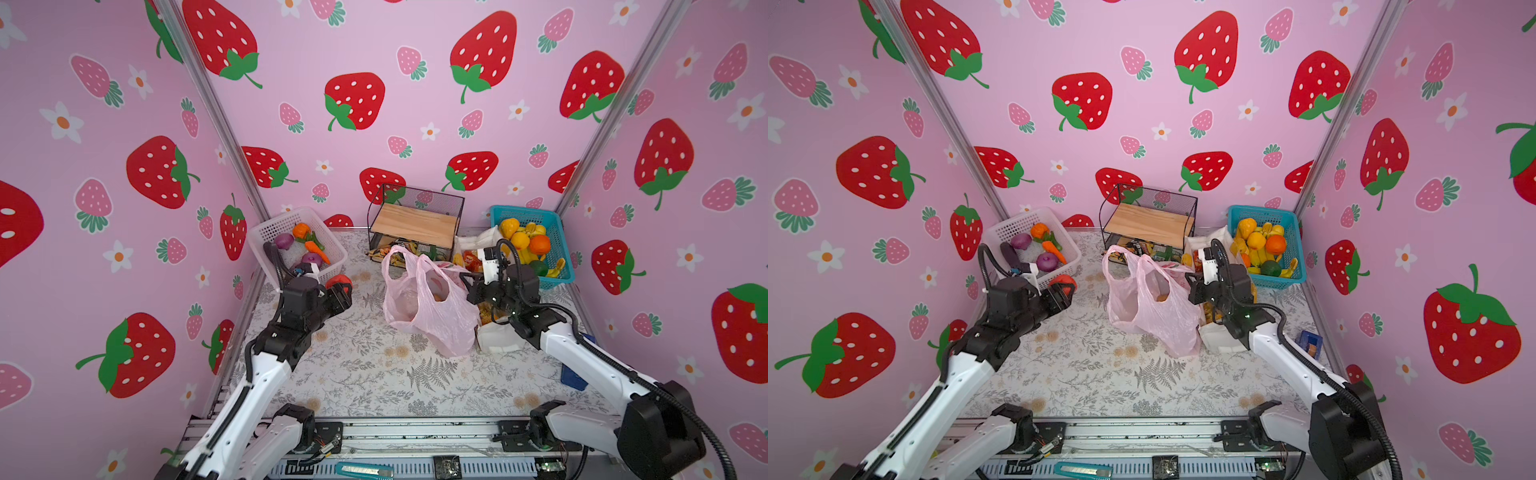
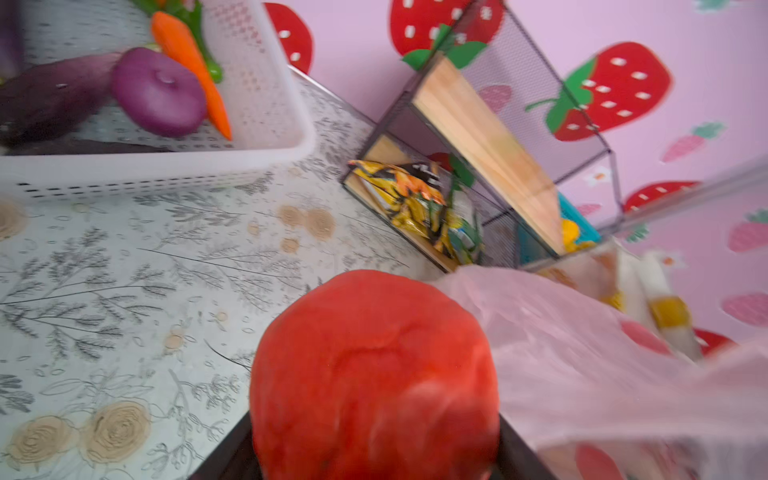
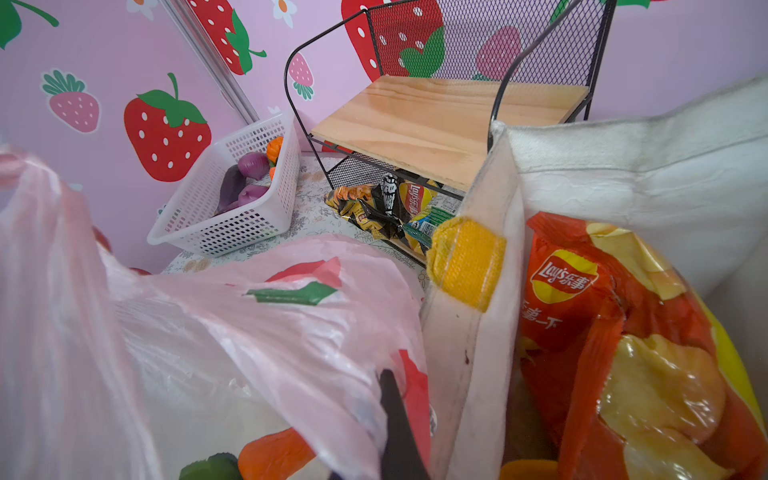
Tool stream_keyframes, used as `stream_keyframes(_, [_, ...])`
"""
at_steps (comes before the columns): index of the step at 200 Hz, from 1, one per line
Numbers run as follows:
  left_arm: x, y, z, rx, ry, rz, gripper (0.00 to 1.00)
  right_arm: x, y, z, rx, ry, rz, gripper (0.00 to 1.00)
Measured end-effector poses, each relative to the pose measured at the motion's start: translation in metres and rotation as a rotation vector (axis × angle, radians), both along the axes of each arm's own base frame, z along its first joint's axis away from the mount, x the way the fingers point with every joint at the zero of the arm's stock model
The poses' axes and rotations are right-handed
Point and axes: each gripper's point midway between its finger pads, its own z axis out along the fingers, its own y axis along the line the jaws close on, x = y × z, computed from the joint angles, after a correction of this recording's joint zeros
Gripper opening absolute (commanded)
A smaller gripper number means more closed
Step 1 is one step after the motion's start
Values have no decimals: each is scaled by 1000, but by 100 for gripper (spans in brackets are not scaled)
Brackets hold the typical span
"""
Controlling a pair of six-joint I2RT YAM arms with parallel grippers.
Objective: Place the mixed food into the grocery bags and tie them
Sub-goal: 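Carry the tomato with the left gripper into the pink bag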
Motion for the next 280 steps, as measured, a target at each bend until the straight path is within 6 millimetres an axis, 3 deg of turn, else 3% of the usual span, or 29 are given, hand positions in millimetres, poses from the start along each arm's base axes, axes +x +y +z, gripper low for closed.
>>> stream_keyframes(20, [-32, -32, 29, -44, -95, -162, 46, 0, 0, 0, -1, 0, -3, 0])
stream_keyframes(35, [-46, -55, 35, -59, -118, -272, 46, 0, 0, 0, -1, -1, -3, 0])
stream_keyframes(57, [-53, -89, 23, -34, -67, -416, 46, 0, 0, 0, -1, -1, -3, 0])
stream_keyframes(86, [-38, -124, 0, 21, 22, -503, 46, -1, -1, 4, 4, -11, -4, 0])
stream_keyframes(143, [2, -138, -34, 98, 98, -436, 50, -2, -2, 6, 6, -17, -5, 0])
stream_keyframes(181, [19, -162, -53, 114, 154, -493, 57, -2, -2, 4, 4, -12, -5, 0])
stream_keyframes(224, [18, -183, -68, 121, 189, -589, 78, -3, -2, 2, 2, -8, -5, 0])
stream_keyframes(280, [15, -184, -61, 140, 156, -622, 88, -1, -1, -1, 0, -3, -4, 0])
